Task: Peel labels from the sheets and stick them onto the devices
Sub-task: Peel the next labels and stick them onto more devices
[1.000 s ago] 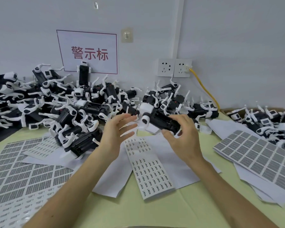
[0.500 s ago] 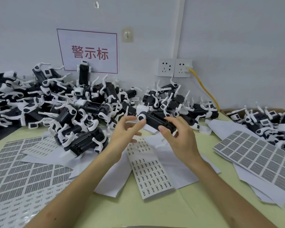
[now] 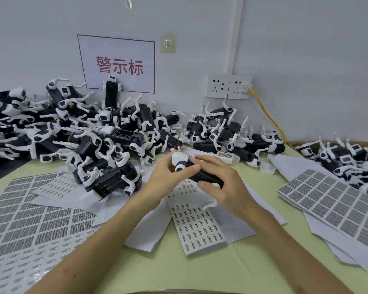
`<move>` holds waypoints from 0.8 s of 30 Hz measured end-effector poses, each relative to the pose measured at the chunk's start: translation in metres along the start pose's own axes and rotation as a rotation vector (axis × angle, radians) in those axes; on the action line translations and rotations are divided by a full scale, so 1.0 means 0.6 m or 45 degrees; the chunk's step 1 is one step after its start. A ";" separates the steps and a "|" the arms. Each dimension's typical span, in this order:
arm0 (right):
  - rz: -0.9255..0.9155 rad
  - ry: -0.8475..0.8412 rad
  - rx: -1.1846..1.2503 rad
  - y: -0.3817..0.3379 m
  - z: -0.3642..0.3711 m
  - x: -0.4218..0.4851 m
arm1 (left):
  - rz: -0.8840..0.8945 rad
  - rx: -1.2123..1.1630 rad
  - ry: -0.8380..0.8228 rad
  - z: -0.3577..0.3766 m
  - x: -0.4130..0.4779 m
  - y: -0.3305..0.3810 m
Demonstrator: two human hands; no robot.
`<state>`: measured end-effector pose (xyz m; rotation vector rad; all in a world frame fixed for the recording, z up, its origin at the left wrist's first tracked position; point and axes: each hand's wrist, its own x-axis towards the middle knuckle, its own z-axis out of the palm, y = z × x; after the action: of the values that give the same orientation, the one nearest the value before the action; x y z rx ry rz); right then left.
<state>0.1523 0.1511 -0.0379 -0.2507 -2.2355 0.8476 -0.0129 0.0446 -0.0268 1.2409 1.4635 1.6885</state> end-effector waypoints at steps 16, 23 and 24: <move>0.347 0.752 -0.729 0.040 -0.060 0.004 | -0.238 1.428 0.029 -0.022 0.011 -0.028; 0.696 0.689 -0.901 0.066 -0.086 -0.005 | -0.240 1.004 0.065 -0.021 0.011 -0.021; 0.705 0.688 -0.936 0.067 -0.086 -0.006 | -0.230 0.888 0.093 -0.019 0.010 -0.018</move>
<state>0.1879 0.2059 -0.0385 -1.3165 -1.8695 0.1243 -0.0271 0.0473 -0.0351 1.3297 2.2431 1.1380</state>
